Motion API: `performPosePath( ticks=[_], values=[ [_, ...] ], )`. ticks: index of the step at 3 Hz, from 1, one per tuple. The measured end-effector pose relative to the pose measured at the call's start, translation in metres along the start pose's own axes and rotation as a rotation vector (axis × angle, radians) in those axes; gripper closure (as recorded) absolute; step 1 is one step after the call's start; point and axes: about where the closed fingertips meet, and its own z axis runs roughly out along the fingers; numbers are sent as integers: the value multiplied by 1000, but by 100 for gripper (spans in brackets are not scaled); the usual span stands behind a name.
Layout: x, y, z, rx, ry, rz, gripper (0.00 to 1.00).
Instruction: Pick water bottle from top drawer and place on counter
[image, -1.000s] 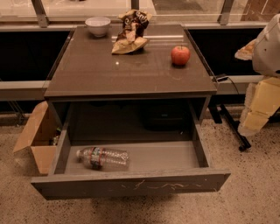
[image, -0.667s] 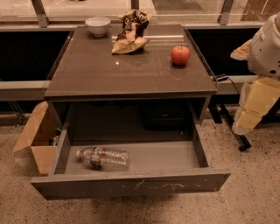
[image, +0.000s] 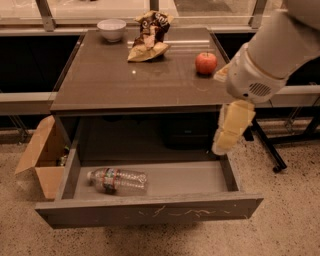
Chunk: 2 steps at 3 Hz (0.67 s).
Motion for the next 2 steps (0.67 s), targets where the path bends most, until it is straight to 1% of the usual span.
performPosePath(
  ticks=[1,2],
  values=[
    [-28,2,33,-3,-75,-2,0],
    [-30,3,43,-17,-69,-7,0]
  ],
)
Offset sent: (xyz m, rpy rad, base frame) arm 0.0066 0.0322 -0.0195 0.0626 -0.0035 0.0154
